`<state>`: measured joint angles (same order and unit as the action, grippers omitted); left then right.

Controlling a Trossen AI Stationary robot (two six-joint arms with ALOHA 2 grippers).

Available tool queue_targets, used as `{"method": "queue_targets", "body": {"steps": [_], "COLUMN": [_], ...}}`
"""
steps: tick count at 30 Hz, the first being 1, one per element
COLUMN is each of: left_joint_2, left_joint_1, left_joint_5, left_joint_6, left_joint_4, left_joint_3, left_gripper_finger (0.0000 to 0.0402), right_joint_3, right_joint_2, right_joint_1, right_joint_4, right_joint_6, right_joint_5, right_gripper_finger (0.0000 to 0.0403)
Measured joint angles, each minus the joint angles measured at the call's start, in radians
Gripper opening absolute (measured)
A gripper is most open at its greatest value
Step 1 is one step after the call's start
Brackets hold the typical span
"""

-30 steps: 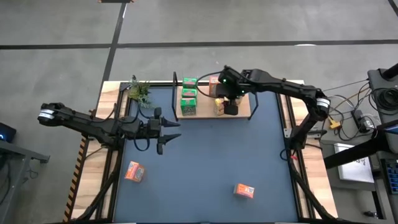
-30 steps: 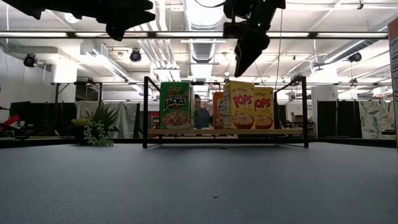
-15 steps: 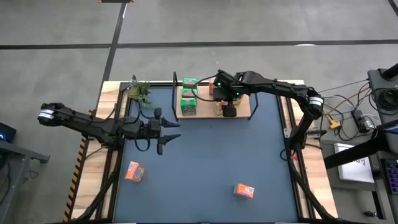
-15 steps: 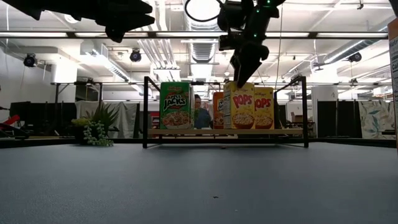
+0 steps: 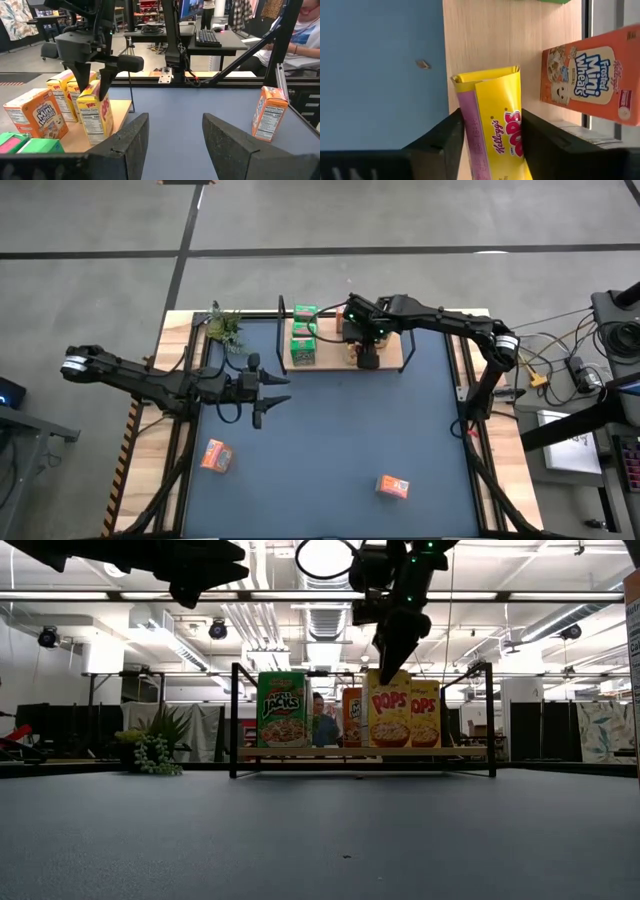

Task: Stack cereal on shelf
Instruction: Stack the yellow cereal box on the shelf

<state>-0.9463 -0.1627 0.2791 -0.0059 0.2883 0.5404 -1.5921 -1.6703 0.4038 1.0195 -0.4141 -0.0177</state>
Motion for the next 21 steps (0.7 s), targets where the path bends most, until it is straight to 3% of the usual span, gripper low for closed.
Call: {"method": "queue_targets", "body": {"steps": [10, 21], "left_joint_2": [0.000, 0.000], "left_joint_1": [0.000, 0.000], "left_joint_5": [0.000, 0.000], "left_joint_6": [-0.008, -0.029], "left_joint_4": [-0.011, -0.029], "left_joint_3": [0.000, 0.000], "left_gripper_finger": [0.0168, 0.0168], "right_joint_3": [0.000, 0.047], "right_joint_2": [0.045, 0.146], "right_joint_1": [-0.002, 0.009], "right_joint_4": [0.129, 0.153], "right_joint_6": [0.151, 0.269], "right_joint_5": [0.026, -0.037], "right_gripper_finger": [0.0136, 0.0125]}}
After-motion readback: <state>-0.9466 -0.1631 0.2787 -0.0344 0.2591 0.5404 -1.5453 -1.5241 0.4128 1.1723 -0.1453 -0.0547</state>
